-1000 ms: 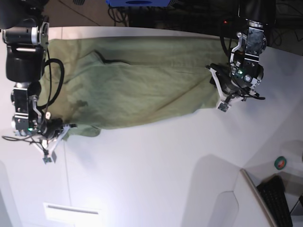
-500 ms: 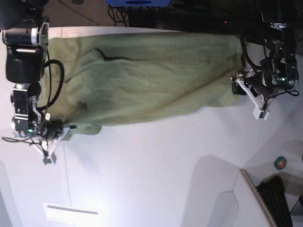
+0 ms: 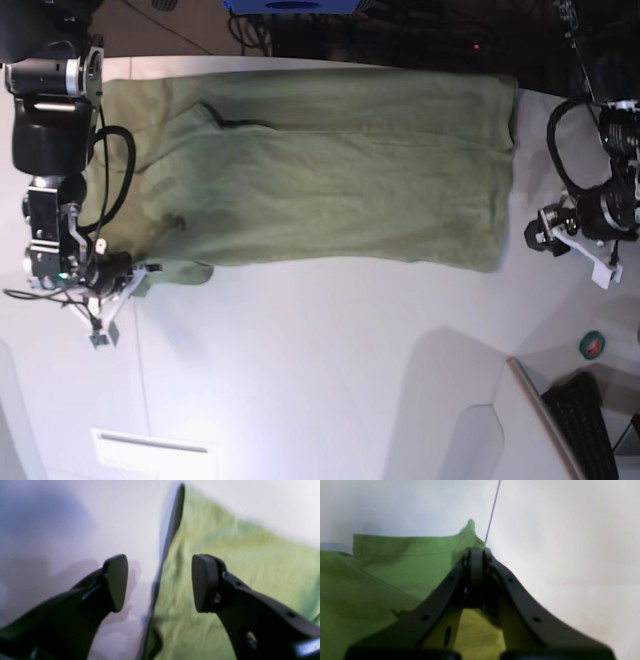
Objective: Layout the t-shirt on the table in an organized manner, then fold the t-shirt properly
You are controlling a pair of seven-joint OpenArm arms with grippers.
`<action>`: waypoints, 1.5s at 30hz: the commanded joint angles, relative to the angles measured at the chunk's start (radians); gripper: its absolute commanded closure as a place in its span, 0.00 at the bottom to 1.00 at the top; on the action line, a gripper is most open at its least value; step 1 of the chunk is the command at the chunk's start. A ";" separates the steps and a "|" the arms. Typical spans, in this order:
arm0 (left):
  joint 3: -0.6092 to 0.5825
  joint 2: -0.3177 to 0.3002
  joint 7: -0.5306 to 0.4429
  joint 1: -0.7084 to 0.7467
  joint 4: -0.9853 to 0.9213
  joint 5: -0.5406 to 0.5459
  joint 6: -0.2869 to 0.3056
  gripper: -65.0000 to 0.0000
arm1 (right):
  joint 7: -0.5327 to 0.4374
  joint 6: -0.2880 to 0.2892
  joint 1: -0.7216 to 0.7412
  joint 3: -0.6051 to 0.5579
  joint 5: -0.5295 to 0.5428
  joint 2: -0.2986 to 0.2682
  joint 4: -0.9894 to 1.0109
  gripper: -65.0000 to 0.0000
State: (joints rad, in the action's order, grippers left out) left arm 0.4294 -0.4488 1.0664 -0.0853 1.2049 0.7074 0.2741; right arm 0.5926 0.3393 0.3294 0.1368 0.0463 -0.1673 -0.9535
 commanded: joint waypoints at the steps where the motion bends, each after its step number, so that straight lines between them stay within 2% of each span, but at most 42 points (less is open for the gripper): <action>1: -0.010 -0.023 -0.008 -0.061 -0.032 0.018 0.006 0.41 | -0.018 -0.001 0.029 0.002 0.002 -0.010 -0.017 1.00; 3: -0.089 -0.026 -0.025 -0.152 -0.124 0.016 0.004 0.41 | -0.018 -0.001 0.029 0.002 0.002 -0.010 -0.017 1.00; 7: -0.310 -0.028 -0.119 -0.325 -0.330 0.016 0.004 0.41 | -0.018 -0.001 0.029 0.002 0.002 -0.010 -0.017 1.00; 12: -0.564 -0.020 -0.282 -0.529 -0.695 0.016 0.004 0.41 | -0.016 -0.001 0.026 0.002 0.002 -0.011 -0.017 1.00; 14: -0.636 -0.020 -0.320 -0.578 -0.781 0.016 0.004 0.41 | -0.016 0.001 0.024 0.001 0.002 -0.013 -0.017 1.00; 17: -0.705 -0.020 -0.332 -0.600 -0.801 0.016 0.004 0.41 | -0.016 0.001 0.023 0.001 0.002 -0.013 -0.017 1.00; 23: -0.725 -0.018 -0.335 -0.597 -0.799 0.016 0.004 0.41 | -0.016 0.001 0.023 0.001 0.002 -0.013 -0.017 1.00; 40: -0.726 0.049 -0.372 -0.503 -0.798 0.016 0.004 0.43 | -0.021 0.001 0.024 0.001 0.002 -0.013 -0.017 1.00; 42: -0.726 0.049 -0.374 -0.488 -0.796 0.016 0.004 0.50 | -0.021 0.001 0.024 0.001 0.002 -0.013 -0.017 1.00; 44: -0.726 0.049 -0.381 -0.483 -0.796 0.016 0.004 0.67 | -0.023 0.001 0.023 0.001 0.002 -0.013 -0.017 1.00; 45: -0.726 0.049 -0.400 -0.482 -0.796 0.016 0.004 0.79 | -0.024 0.001 0.023 0.001 0.002 -0.013 -0.017 1.00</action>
State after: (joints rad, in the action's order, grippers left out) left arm -0.2939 -0.4049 0.6277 -0.5697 0.4110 0.7349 0.2768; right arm 0.5880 0.3393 0.3260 0.1352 0.0437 -0.1699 -0.9539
